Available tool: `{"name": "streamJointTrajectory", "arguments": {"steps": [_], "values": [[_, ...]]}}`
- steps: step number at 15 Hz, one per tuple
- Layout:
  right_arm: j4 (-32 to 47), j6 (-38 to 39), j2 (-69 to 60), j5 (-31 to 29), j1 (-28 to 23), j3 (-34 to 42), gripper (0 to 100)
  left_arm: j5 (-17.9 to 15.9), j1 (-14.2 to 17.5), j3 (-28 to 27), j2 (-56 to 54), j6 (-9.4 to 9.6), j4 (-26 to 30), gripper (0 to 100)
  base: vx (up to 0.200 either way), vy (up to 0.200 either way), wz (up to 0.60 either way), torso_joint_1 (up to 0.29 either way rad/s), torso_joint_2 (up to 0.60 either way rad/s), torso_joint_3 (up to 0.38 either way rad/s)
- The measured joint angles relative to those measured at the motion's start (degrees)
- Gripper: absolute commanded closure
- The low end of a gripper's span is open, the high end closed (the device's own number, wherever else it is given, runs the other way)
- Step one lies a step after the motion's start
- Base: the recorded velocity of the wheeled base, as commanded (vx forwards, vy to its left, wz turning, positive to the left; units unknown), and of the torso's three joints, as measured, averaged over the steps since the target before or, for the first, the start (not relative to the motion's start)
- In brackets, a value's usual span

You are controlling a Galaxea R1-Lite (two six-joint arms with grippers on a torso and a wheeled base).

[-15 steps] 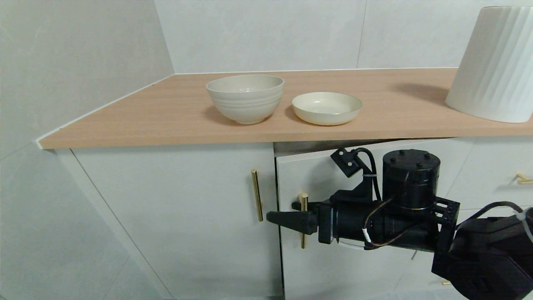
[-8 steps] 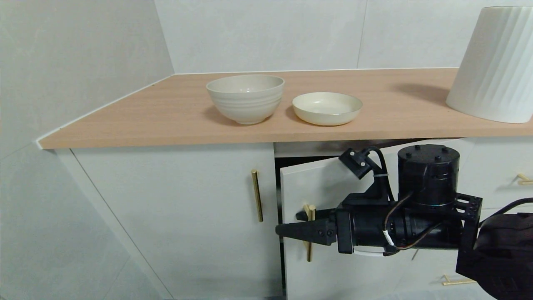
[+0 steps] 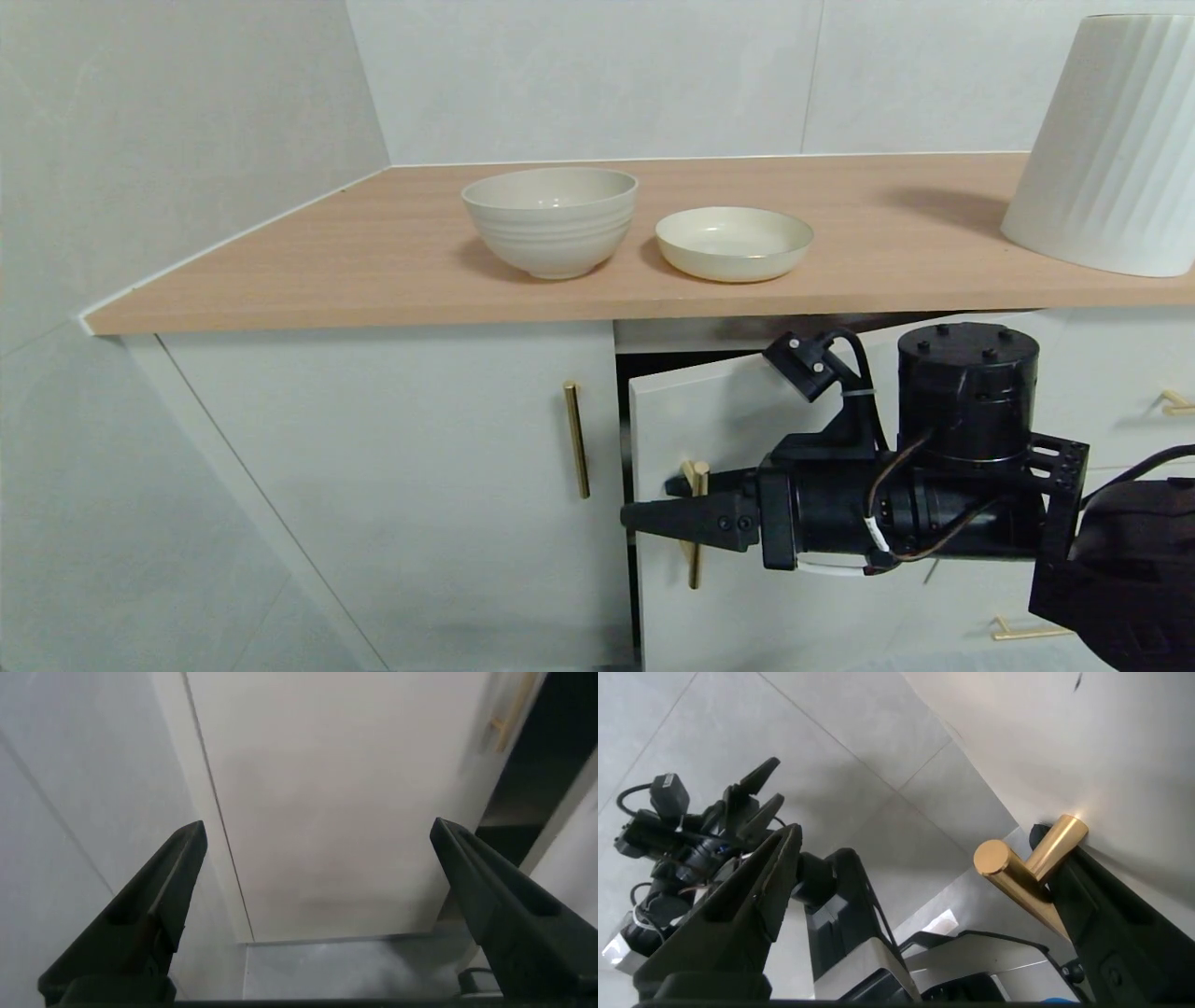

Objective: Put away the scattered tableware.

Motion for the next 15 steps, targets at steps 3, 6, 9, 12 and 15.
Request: {"name": "streamJointTrajectory", "arguments": {"steps": [3, 6, 9, 12, 15], "values": [[-0.30, -0.04, -0.13, -0.10, 0.16, 0.44, 0, -6.21, -0.27, -5.99, 2.23, 0.22, 3.44, 0, 0.000, 0.000, 0.00, 0.000, 0.00, 0.000], [-0.59, -0.22, -0.38, -0.10, 0.33, 1.13, 0, -13.28, -0.49, -16.63, 13.09, 0.24, 6.94, 0, 0.000, 0.000, 0.00, 0.000, 0.00, 0.000], [-0.61, -0.30, -0.61, -0.16, 0.38, 1.52, 0, -19.35, -0.94, -26.86, 28.88, 0.11, 8.14, 0, 0.000, 0.000, 0.00, 0.000, 0.00, 0.000], [-1.34, -0.28, -0.66, -0.18, 0.38, 1.93, 0, -23.94, -3.94, -33.35, 44.54, -2.04, 8.36, 0, 0.000, 0.000, 0.00, 0.000, 0.00, 0.000], [-2.69, -0.28, -0.74, -0.22, 0.38, 2.62, 0, -25.48, -11.17, -34.60, 55.98, -12.89, 1.54, 0, 0.000, 0.000, 0.00, 0.000, 0.00, 0.000]]}}
